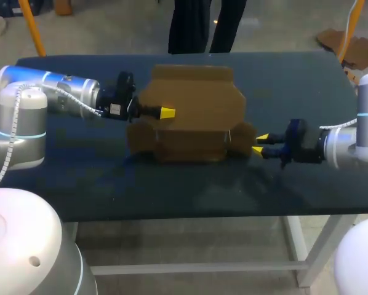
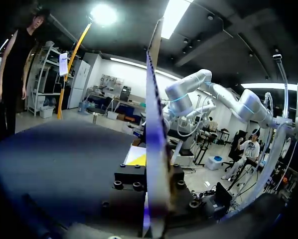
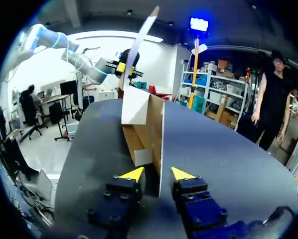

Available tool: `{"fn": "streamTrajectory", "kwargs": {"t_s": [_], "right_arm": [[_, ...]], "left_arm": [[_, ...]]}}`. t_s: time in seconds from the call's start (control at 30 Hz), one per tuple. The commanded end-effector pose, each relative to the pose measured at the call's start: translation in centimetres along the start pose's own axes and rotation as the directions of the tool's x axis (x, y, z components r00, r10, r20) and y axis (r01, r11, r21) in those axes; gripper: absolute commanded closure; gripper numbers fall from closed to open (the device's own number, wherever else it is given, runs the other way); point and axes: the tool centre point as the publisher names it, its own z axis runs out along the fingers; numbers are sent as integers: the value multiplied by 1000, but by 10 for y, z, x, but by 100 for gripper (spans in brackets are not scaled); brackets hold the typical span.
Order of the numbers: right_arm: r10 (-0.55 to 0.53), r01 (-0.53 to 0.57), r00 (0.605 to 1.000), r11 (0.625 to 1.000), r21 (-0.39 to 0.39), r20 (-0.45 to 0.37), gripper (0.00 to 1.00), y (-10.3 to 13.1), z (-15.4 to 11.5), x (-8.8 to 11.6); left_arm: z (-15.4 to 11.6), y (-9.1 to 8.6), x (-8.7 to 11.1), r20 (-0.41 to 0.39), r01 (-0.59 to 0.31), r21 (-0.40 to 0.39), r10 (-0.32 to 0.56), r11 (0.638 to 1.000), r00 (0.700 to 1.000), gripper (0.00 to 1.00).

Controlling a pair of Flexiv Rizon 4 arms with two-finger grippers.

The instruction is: Assemble the packaging by folding the flat box into shape, placing the metal phone stand inside, and closing the box properly

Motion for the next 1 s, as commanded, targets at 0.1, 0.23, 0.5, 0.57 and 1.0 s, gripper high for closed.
{"fn": "streamTrajectory", "kwargs": {"t_s": [0.1,0.23,0.5,0.57,1.0], "right_arm": [[-4,4,1000,1000,1,-15,63,3,13,-6],[-8,8,1000,1000,6,-13,73,5,21,-7],[1,-1,1000,1000,8,-10,100,8,28,-3],[3,-3,1000,1000,6,-9,100,8,29,-1],[40,-40,999,999,-1,-3,85,10,31,9]], "left_arm": [[1,3,-1,-2,0,-1,0,1000,1000,100],[1,3,-1,-2,0,-1,0,1000,1000,100],[1,3,-1,-2,0,-1,0,1000,1000,100],[1,3,-1,-2,0,-1,0,1000,1000,100],[1,3,-1,-2,0,-1,0,1000,1000,100]]}}
